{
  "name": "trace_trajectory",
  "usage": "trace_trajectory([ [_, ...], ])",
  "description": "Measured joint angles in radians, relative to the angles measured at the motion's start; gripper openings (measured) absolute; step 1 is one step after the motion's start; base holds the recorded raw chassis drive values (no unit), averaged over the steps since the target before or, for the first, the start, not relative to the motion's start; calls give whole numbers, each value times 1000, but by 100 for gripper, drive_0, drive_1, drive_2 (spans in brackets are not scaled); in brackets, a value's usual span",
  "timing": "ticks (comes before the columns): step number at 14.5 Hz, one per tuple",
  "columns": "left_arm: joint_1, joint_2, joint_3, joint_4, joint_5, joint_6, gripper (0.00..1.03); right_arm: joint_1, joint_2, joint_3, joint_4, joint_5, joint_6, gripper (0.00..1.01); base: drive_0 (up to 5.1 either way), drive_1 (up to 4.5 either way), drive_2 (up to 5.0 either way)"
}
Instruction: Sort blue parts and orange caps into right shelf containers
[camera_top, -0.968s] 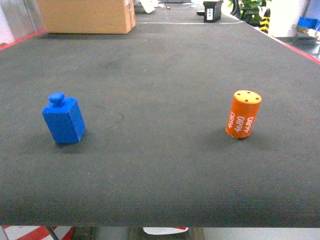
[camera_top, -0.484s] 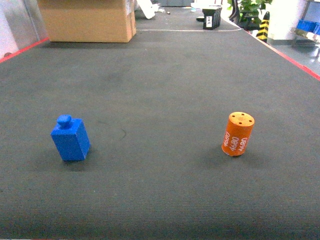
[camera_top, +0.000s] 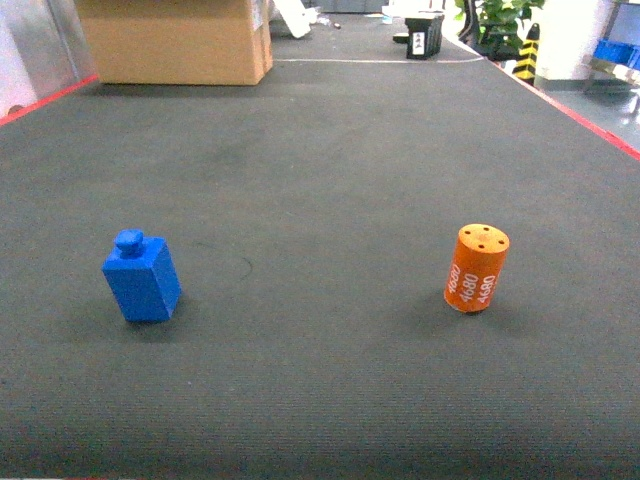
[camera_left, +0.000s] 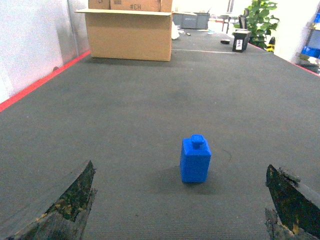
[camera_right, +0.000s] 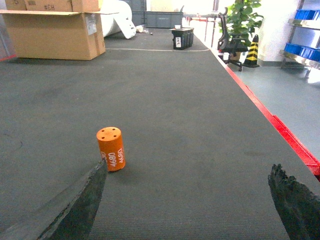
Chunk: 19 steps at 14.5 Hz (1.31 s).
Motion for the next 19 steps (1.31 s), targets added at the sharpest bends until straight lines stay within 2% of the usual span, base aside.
trace_trajectory([
  [19, 0, 0, 0, 0, 0, 0, 98, 0, 0, 0, 0, 0, 0, 98, 0, 0, 0],
])
